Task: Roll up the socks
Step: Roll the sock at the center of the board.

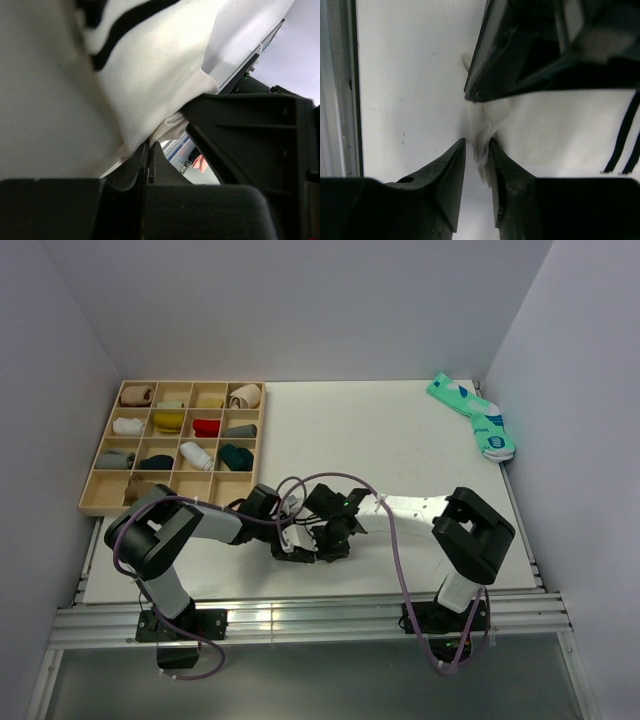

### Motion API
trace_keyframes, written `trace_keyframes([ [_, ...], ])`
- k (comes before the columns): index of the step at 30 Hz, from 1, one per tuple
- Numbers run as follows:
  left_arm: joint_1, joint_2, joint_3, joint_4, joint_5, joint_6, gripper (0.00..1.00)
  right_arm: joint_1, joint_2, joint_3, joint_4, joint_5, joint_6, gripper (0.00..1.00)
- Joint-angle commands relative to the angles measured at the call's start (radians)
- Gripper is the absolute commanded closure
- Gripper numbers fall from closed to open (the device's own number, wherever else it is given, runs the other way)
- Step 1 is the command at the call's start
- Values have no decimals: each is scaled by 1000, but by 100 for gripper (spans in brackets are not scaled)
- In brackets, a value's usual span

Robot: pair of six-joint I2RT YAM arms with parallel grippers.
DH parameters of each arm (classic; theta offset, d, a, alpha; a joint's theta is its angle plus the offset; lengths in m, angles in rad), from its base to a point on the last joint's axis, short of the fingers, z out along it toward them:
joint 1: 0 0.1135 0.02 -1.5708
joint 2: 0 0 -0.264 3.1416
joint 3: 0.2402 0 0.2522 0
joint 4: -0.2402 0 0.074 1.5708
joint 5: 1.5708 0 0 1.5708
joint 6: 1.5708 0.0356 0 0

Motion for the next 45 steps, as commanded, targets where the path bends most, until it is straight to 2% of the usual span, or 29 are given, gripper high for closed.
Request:
trace_keyframes([
  [1,7,20,8,-69,-40,24,100,-25,-90,-59,54,102,19,65],
  [3,5,22,-2,-57,-34,-1,100,-27,-135,-79,77,108,30,62],
  [8,7,22,-25,-10,-11,-60,100,-27,-326,-199,251,154,57,61],
  [11,7,14,-29,18,6,-106,100,-22,-438,-265,283,118,48,61],
  [18,7,-11,-28,32,27,-194,100,54,-534,-338,314,87,57,62],
  [23,7,3,-36,26,41,-237,100,168,-523,-389,397,142,59,64],
  [30,11,15,-20,-2,57,-232,99,242,-453,-400,479,205,42,64],
  [45,13,6,-35,-20,60,-192,100,252,-273,-358,610,305,50,64],
])
